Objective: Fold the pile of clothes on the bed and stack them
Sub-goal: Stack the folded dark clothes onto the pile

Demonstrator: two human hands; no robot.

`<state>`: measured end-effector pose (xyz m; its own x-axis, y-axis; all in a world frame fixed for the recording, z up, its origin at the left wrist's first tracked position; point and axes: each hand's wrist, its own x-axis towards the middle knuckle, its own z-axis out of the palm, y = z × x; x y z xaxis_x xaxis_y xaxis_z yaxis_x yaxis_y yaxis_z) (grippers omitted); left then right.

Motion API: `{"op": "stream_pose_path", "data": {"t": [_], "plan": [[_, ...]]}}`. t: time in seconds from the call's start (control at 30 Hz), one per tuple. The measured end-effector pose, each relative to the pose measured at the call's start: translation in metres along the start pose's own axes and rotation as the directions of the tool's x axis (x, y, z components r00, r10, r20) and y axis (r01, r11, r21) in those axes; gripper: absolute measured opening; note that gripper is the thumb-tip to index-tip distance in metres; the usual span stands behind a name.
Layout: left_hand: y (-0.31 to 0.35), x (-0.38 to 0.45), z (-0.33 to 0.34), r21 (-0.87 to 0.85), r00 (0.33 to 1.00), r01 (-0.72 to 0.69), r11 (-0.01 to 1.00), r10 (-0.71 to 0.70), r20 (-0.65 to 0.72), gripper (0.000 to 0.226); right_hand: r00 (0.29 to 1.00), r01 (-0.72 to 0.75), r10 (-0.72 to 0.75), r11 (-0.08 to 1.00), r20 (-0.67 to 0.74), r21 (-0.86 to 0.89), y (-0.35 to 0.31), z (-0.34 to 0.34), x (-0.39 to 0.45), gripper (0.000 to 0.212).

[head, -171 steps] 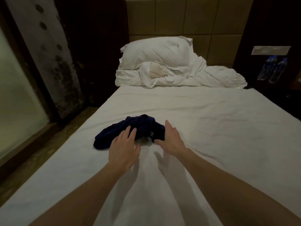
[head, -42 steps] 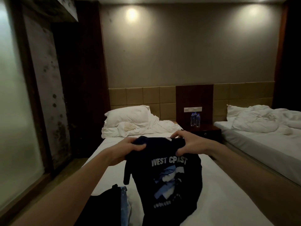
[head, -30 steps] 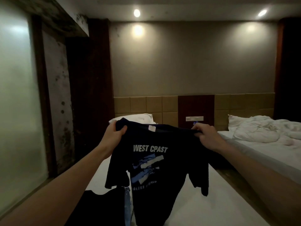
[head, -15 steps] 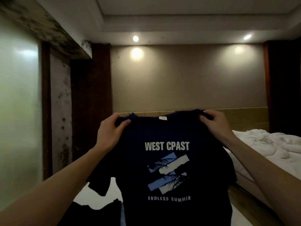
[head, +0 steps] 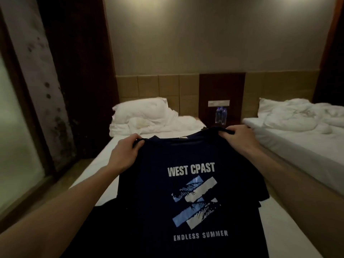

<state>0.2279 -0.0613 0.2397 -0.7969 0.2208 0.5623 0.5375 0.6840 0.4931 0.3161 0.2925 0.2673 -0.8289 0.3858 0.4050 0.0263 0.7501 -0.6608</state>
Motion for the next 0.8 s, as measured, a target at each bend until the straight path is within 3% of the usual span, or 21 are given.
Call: {"op": "stream_pose_path", "data": {"t": [0.13, 0.27, 0.5, 0.7, 0.8], "plan": [[-0.061, 0.029, 0.087, -0.039, 0.982, 0.181, 0.983, -0.179, 0.067, 0.014, 0.996, -0.077, 0.083, 0.988, 0.042, -0.137, 0.051, 0.084, 0.047, 0.028], [-0.13, 0.053, 0.181, -0.026, 0.939, 0.317, 0.948, -0.31, 0.153, 0.018, 0.983, -0.101, 0.124, 0.981, 0.133, -0.166, 0.112, 0.18, 0.086, 0.034], [-0.237, 0.046, 0.345, 0.135, 0.864, 0.378, 0.916, -0.401, 0.305, 0.015, 0.932, -0.201, 0.286, 0.919, 0.223, -0.339, 0.244, 0.331, 0.117, 0.032], [-0.255, 0.032, 0.369, 0.246, 0.906, 0.287, 0.926, -0.346, 0.242, 0.022, 0.966, -0.069, 0.17, 0.894, 0.194, -0.443, 0.281, 0.375, 0.098, 0.032], [-0.247, 0.027, 0.352, 0.274, 0.889, 0.312, 0.91, -0.381, 0.253, 0.042, 0.967, -0.068, 0.179, 0.87, 0.184, -0.489, 0.274, 0.358, 0.095, 0.041]]}}
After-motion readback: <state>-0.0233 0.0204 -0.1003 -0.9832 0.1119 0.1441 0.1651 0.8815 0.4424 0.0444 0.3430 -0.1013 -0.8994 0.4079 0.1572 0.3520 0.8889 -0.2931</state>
